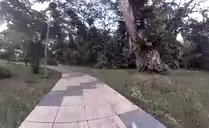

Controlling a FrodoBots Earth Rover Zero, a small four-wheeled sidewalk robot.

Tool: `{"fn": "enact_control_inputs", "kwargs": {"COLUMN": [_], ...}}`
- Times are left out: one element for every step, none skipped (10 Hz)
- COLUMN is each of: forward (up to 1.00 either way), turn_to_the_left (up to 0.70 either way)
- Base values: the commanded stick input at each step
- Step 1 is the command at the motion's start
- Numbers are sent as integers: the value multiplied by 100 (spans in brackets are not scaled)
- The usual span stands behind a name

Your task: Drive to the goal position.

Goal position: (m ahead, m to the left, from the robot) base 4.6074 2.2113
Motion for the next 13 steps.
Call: {"fn": "enact_control_inputs", "kwargs": {"forward": [70,70,70,70,70,70,70,70,70,70,70,70,70], "turn_to_the_left": [0,0,0,0,0,3,8,12,14,14,14,14,14]}}
